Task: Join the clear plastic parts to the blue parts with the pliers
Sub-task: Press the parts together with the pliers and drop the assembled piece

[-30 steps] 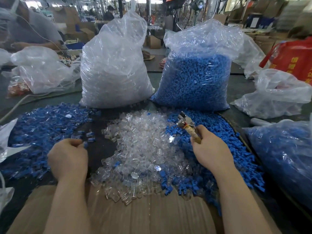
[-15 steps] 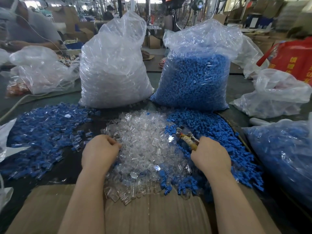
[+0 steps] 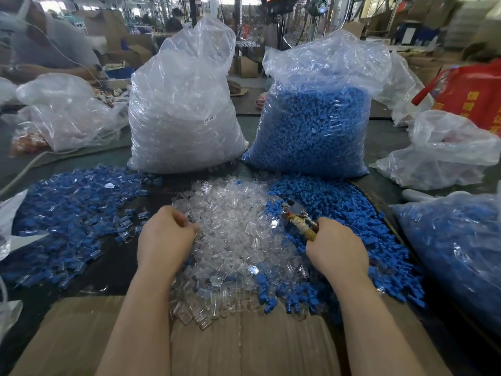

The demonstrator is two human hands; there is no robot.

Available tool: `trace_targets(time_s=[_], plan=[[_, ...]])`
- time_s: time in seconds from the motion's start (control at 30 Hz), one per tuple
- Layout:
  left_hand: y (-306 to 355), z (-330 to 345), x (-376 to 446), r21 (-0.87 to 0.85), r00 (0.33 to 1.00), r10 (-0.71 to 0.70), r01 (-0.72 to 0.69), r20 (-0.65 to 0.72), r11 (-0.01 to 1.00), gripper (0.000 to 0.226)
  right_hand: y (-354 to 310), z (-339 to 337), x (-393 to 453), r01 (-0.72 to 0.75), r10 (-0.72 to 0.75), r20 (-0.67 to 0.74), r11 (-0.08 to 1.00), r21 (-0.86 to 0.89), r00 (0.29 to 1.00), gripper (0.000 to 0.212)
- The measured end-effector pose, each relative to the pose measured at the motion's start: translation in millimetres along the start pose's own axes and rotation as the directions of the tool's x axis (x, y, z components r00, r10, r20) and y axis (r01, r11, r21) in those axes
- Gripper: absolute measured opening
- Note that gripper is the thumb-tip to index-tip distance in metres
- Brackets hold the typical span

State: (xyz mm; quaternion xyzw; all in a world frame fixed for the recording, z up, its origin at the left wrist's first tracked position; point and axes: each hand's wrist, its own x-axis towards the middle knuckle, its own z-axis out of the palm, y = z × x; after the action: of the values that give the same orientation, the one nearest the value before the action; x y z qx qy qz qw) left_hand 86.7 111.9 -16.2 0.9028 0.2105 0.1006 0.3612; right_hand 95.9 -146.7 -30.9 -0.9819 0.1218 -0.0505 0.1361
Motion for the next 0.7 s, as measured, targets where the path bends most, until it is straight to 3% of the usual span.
trace_targets(time_s=[0.1,0.27,0.57,0.7], plan=[[10,-2,-4,-0.229,0.998,0.045,-0.056,-0.051,0.972,0.019,-1,-1,1,-0.017,0.017,0.015,1.0,-0.013,1.0,0.01],[30,3,-15,-0.568,0.993,0.091,-0.032,0.075,0.823,0.018,-1,-5,2,-0.024,0.026,0.096,0.999,-0.024,0.995,0.01],[50,14,-26,-0.741,0.965,0.118,0.097,0.232,0.665,0.019,1,-4,2,-0.022,0.022,0.055,1.0,0.006,0.998,0.019],[54,17,-30,-0.766,0.963,0.115,0.119,0.245,0.631,0.019,2,-5,5,-0.036,0.036,0.003,0.992,0.118,0.999,0.02]])
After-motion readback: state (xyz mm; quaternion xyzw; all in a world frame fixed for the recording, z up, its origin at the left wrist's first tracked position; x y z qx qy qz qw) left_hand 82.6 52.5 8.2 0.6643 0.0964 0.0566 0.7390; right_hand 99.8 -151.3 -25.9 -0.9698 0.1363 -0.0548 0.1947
